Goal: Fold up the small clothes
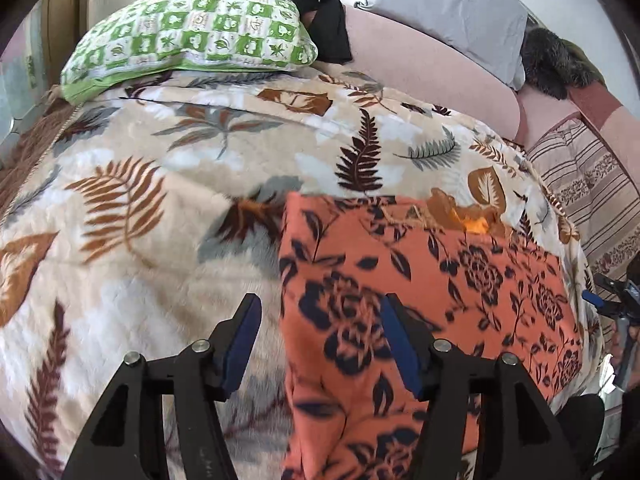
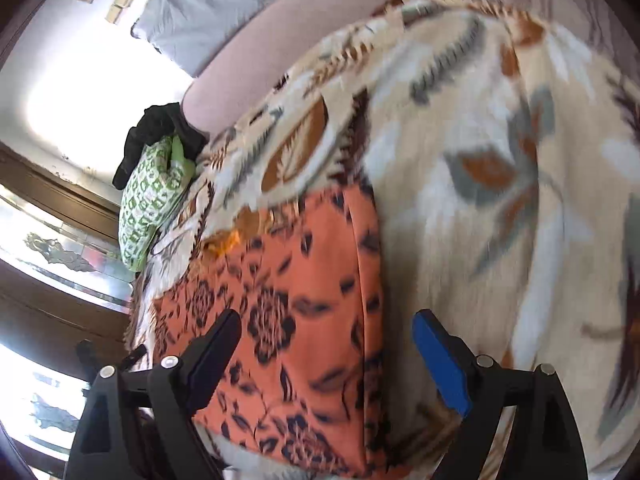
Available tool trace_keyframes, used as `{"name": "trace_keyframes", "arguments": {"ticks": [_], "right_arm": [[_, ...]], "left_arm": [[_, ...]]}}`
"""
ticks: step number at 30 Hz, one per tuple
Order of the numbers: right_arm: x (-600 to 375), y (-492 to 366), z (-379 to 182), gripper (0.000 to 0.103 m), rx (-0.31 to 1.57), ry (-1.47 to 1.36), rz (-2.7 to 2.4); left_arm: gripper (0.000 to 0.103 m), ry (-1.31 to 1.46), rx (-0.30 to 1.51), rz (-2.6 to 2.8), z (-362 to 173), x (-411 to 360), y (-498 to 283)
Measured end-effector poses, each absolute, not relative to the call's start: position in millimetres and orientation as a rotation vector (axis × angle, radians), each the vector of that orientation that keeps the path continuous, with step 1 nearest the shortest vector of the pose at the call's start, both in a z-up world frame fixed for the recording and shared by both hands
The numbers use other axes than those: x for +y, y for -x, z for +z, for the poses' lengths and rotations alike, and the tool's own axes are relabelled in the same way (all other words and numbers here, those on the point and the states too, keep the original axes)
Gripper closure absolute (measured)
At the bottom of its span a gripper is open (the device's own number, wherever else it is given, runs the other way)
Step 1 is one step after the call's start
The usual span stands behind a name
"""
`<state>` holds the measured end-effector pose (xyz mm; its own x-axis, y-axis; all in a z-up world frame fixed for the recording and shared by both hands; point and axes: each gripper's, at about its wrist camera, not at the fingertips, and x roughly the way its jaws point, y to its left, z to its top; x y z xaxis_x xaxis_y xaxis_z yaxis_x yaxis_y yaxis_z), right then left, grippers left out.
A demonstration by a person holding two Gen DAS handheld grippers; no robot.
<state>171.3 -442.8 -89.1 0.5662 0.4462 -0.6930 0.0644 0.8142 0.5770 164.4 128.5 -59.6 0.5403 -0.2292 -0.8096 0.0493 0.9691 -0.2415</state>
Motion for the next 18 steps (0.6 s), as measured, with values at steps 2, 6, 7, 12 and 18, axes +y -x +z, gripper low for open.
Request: {"name": "trace_keyframes", "arguments": {"ticks": [2,6,7,12,18], "right_arm": [[-442.3,-193.2,-93.2,0.013,0.961,-0.556,0.208],[-430.8,-228.8,-107.9,0.023,1.023,-0.476,0.163],[-432.3,-228.3,-115.3,0.041,1.041,-0.467,0.159],[-416.7,-235.4,-118.0,0.086,1.078,-0.354,0.135],[-402.6,-233.2,-71.6,0.095,0.961,-0.205,0.113]], "left_arm": [[0.040,0.198,1.009,-0.153,-66.5,130.8,-183.3],[0.040,0.215,1.008,-0.138,-77.2,131.3,-210.2],[0.040,0.217,1.011,-0.131,-81.0,130.3,-214.3],[0.099,0.166,1.068,-0.120,-97.6,121.5,-229.7],[0.099,0.078,0.866,-0.125,-51.4,113.5,-214.1]]}}
